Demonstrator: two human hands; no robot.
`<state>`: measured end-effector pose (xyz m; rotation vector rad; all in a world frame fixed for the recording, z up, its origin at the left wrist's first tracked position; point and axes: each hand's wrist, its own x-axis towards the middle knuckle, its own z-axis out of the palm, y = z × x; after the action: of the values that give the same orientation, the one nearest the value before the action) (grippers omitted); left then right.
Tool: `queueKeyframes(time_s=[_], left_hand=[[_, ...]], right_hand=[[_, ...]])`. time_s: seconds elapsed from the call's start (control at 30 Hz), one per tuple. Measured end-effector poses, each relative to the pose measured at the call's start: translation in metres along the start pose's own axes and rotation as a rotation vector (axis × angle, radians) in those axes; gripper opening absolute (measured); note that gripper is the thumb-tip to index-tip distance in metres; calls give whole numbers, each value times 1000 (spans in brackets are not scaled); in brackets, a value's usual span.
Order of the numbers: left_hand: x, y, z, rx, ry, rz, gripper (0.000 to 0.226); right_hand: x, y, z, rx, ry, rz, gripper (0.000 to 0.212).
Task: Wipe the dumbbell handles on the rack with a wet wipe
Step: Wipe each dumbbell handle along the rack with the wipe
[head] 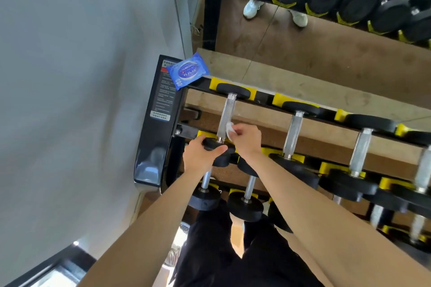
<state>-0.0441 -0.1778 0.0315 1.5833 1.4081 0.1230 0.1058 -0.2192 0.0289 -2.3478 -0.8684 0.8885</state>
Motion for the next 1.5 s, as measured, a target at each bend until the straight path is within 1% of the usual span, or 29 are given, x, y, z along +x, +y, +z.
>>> queueKeyframes(time_s=[0.03, 0.1, 0.17, 0.2, 0.23, 0.27, 0.3, 0.37, 0.4, 0.43, 0.5, 0.57, 0.63, 0.67, 0.7, 0.8, 0.87, 0.9, 0.97, 1.03, 1.1, 1.2, 1.27, 1.3, 1.37, 1.43, 1.5], left_hand=[[0, -1, 1, -4, -6, -2, 52], [0, -2, 0, 0, -39, -24, 56], [3, -6, -1, 89, -33, -14, 63], [4, -5, -2, 125, -18, 36, 62], [5, -3, -3, 127, -1, 123, 58], [4, 0, -5, 76, -9, 217, 54], [5, 5, -8, -28, -58, 273, 52], [8, 15, -14, -280, -221, 288, 48], [11, 21, -17, -356, -293, 287, 46], [15, 24, -18, -378, -347, 281, 43], [25, 31, -21, -317, -402, 260, 36], [34, 37, -25, -271, -355, 241, 23], [44, 41, -30, -311, -253, 196, 14], [49, 43, -33, -295, -199, 182, 13], [56, 45, -34, -239, -146, 180, 16], [78, 52, -35, 57, 6, 173, 34], [91, 61, -33, 130, 92, 124, 42], [98, 65, -30, 124, 126, 95, 42], [111, 69, -22, 36, 158, 53, 36], [121, 70, -11, -104, 103, 9, 27], [125, 68, 0, -182, 25, -16, 20], [128, 65, 10, -277, 19, -53, 20], [131, 64, 13, -353, 28, -98, 19], [133, 64, 12, -384, 44, -142, 19], [141, 61, 10, -443, 101, -269, 21], [148, 55, 8, -472, 132, -358, 21], [149, 51, 8, -463, 104, -354, 14]], right_hand=[[-5, 3, -3, -15, -50, -22, 12], [-11, 7, -13, -13, -166, -61, 15], [-16, 9, -26, 40, -217, -83, 19], [-17, 10, -32, 97, -220, -69, 20], [-19, 11, -38, 184, -226, -38, 21], [-20, 12, -43, 293, -239, 2, 21], [-21, 12, -49, 411, -263, 36, 19], [-24, 12, -56, 612, -326, 68, 17], [-26, 10, -59, 672, -346, 66, 15], [-26, 7, -62, 720, -350, 64, 13], [-24, 0, -64, 823, -310, 101, 9], [-15, -6, -62, 892, -219, 179, 7], [-2, -8, -59, 871, -119, 250, 9], [5, -10, -56, 846, -84, 274, 9], [11, -12, -53, 821, -61, 295, 8], [30, -20, -44, 740, 0, 327, 7], [42, -26, -38, 733, 44, 350, 6], [48, -29, -36, 744, 57, 363, 3], [59, -32, -30, 768, 84, 392, 8], [66, -31, -28, 827, 143, 472, 11], [72, -24, -29, 923, 182, 578, 13], [77, -11, -27, 1050, 179, 662, 23], [77, -13, -18, 1071, 184, 705, 21], [77, -17, -13, 1061, 184, 710, 17], [74, -24, -7, 1021, 159, 660, 13], [73, -27, -9, 987, 121, 569, 19], [72, -24, -16, 936, 125, 522, 26]])
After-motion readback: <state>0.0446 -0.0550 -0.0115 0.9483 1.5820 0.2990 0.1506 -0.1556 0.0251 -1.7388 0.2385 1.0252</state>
